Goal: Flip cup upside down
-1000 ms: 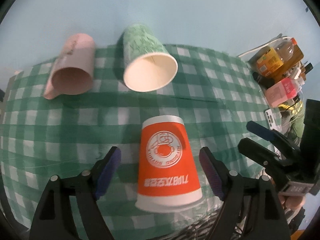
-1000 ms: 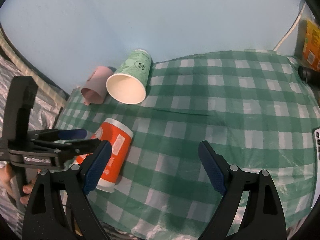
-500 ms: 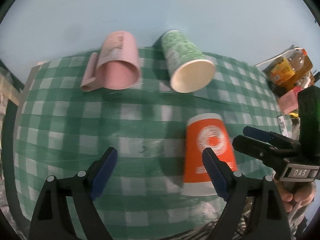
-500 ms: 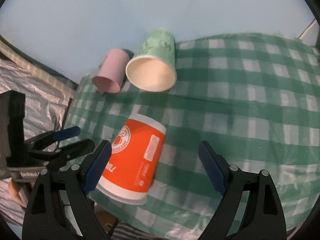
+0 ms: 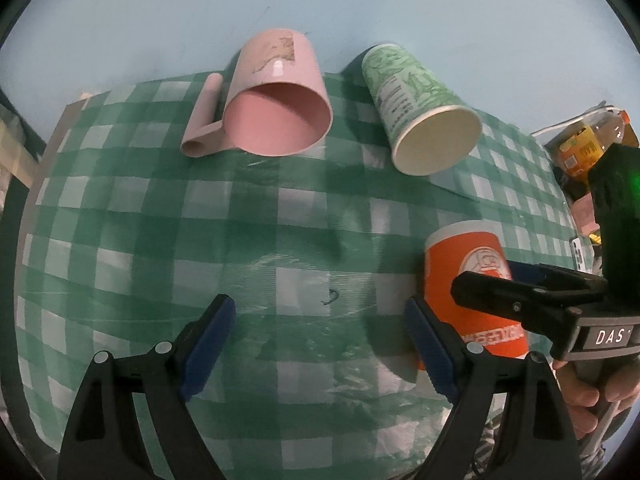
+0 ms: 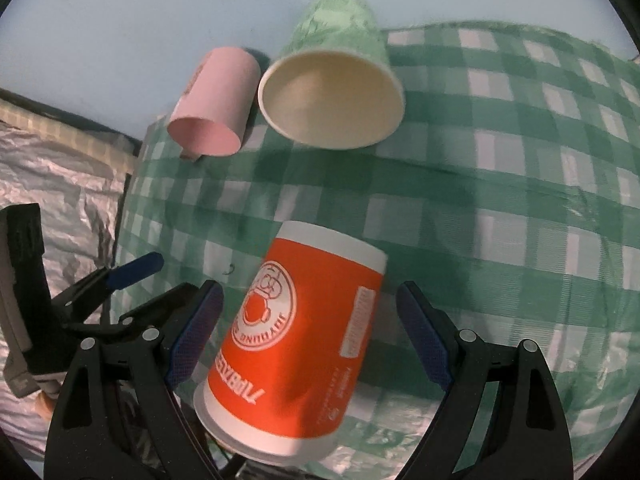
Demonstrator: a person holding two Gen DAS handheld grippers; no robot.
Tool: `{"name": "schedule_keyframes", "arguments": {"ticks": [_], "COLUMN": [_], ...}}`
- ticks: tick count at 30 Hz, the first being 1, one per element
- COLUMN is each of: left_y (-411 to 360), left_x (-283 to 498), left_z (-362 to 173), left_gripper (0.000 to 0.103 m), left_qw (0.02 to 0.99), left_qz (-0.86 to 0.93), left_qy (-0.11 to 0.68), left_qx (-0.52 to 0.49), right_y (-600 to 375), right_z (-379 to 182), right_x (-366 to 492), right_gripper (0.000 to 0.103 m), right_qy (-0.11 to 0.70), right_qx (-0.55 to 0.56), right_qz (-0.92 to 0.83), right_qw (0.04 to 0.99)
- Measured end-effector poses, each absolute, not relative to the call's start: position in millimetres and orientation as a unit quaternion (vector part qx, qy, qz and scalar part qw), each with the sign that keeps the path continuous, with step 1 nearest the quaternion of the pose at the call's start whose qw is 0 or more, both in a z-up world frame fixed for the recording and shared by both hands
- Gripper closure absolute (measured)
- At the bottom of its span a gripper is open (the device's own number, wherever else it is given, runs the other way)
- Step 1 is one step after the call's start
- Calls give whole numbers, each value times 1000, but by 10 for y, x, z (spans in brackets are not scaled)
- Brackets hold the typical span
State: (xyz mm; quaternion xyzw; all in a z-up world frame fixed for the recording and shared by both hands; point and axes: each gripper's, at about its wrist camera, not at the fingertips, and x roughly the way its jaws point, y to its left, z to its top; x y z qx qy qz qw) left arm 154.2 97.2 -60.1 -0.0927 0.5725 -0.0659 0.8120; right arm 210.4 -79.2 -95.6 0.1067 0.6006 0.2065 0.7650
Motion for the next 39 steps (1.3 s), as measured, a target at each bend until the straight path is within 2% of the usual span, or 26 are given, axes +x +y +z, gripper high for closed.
{"name": "schedule_keyframes", "arguments": {"ticks": [11,13,20,26,39], "left_y": [1025,1078,1162,1126,1029], "left_x": [1607,1597,1582,1588,1394], "left_z": [-733,-728,-725,-701,-533], "left_gripper": [15,15,15,15,15], "left_qw": [807,807,808,809,833], "left_qz": [-72,-70,-66,-68,-66], "left_qy": [577,576,575,573,537], "left_qx": [-106,-110,-115,-113,-113], "right_y": [-749,-762,-776,-759,-758], "right_z": [-1126,-1112,-1105,-1092,-704], "right_x": [2190,2192,2214,2225,1904], "right_gripper": [16,23,31,35,35], "right_qy": [623,621,623,619,525], "right_qx": [107,108,113,113,52], "right_qz": [192,194,200,205,219], "right_qw": [751,751,748,749,821]}}
